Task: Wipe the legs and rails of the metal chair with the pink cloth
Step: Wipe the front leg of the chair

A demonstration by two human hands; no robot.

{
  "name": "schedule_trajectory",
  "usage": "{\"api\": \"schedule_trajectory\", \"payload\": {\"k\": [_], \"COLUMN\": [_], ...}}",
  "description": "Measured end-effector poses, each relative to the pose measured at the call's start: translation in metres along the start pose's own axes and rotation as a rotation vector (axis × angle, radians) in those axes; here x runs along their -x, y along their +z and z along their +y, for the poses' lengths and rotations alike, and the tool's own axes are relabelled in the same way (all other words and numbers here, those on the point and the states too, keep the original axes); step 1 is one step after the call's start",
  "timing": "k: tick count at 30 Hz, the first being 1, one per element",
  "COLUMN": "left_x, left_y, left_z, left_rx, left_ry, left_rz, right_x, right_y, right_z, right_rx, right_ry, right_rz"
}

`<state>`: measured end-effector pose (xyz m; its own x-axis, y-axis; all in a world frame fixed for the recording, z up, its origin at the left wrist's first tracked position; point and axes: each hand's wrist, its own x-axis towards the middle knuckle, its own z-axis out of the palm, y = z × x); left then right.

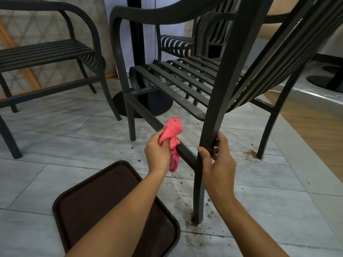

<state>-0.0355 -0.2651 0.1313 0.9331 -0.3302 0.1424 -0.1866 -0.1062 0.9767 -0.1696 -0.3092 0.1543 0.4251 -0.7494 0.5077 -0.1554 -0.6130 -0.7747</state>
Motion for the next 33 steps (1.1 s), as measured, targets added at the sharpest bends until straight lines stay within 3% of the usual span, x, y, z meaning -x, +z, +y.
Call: {"api": "schedule_trajectory", "payload": {"k": [13,33], "left_x": [0.050,0.087], "left_y": [0.014,0.014], "left_z": [0.002,0.010], "left_rx": [0.109,0.145], "left_ry": [-0.050,-0.095], "left_rz": [0.042,-0.045], "right_x": [0.001,0.001], "right_y": [0.000,0.001], "right_z": [0.001,0.000], "right_rx": [-0.003,-0.034], "right_ry": [0.007,0.020], "right_rz": [0.013,0.004]}}
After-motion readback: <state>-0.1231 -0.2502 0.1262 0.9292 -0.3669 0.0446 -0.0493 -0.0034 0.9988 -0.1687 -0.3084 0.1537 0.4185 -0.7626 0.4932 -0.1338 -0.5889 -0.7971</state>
